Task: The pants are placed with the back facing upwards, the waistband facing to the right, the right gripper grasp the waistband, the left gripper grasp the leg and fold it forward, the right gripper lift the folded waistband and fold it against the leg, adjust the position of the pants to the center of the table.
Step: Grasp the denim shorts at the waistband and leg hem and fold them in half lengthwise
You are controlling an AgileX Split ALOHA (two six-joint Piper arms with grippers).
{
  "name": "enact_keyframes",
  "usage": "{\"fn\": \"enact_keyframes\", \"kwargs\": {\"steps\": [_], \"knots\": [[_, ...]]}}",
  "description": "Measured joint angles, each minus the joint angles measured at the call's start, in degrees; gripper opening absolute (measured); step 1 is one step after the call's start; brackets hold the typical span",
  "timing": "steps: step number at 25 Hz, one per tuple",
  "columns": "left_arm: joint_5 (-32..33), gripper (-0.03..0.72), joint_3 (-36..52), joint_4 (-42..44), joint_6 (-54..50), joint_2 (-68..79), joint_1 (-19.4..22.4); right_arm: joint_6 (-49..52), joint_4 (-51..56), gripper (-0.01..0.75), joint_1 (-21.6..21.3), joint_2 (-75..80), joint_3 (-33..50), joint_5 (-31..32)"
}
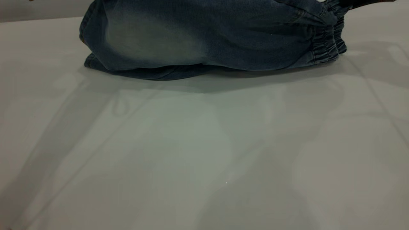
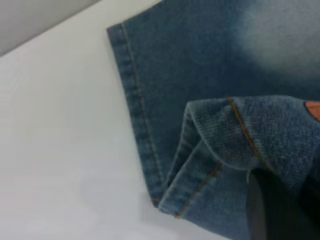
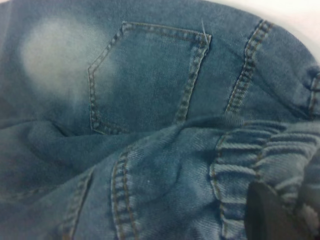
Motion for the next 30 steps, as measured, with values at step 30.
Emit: {"fn": "enact_keyframes", "kwargs": {"steps": [30], "knots": [[1.5, 0.074, -21.4, 4.2, 2.0, 17.2, 4.0, -2.9, 1.9, 0.031, 3.6, 9.2, -10.9, -3.3]]}}
